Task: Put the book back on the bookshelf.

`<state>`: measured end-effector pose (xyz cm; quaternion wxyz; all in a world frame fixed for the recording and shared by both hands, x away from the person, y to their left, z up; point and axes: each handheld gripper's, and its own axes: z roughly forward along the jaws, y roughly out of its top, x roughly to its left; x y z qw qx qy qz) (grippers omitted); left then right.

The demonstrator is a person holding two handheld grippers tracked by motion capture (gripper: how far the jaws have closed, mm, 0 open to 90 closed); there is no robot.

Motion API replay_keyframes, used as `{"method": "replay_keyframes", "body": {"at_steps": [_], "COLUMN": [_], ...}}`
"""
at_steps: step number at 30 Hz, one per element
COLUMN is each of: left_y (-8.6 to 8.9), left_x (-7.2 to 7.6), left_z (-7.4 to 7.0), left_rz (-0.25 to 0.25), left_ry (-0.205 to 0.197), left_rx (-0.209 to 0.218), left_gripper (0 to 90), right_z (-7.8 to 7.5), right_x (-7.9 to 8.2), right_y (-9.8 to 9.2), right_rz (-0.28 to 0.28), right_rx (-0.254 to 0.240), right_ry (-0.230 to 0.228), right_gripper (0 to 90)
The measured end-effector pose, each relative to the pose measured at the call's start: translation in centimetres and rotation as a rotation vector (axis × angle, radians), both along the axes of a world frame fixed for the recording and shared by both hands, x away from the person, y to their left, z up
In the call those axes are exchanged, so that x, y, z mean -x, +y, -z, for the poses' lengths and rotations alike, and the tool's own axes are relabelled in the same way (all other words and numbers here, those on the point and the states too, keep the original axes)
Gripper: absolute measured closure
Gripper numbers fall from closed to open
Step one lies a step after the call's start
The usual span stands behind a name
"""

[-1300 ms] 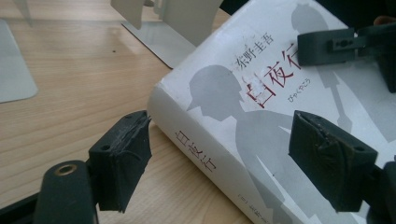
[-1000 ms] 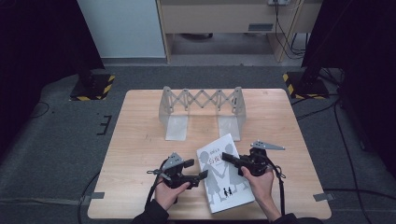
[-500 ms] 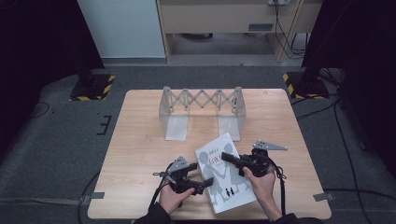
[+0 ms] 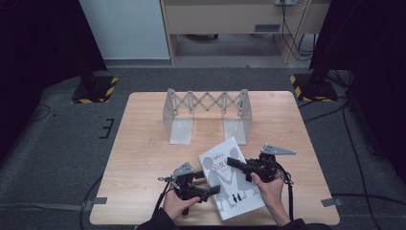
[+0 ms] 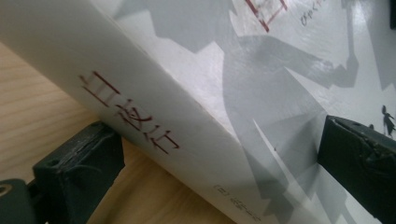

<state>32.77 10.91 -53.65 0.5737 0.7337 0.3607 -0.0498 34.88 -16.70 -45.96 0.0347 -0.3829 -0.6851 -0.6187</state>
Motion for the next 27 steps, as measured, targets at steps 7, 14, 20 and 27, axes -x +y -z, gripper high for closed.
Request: {"method": "replay_keyframes", "body": {"at_steps": [7, 14, 20, 27], "left_y": [0.0, -0.2, -0.3, -0.4], "left_x": [-0.1, -0.3, -0.7, -0.7], "left_z": [0.3, 0.6, 0.9, 0.9], "left_rz": [-0.012, -0.017, -0.024, -0.02], "left_ry": [0.029, 0.078, 0.139, 0.134], "left_rx": [-0.007, -0.011, -0.052, -0.064], "left_gripper": [0.0, 0.0, 0.0, 0.8], "right_z": [0.8, 1.3, 1.9, 2.2], "right_x": [-0.6, -0.9, -1.1, -1.2], "right_y": [-0.1, -0.1, 0.2, 0.0], "right_rz": [0.012, 0.041, 0.07, 0.076], "right_rx": [-0.003, 0.029, 0.117, 0.181], "right_ry": [0.031, 0.04, 0.004, -0.011], "right_gripper": [83.0, 79.9, 70.0, 63.2]}}
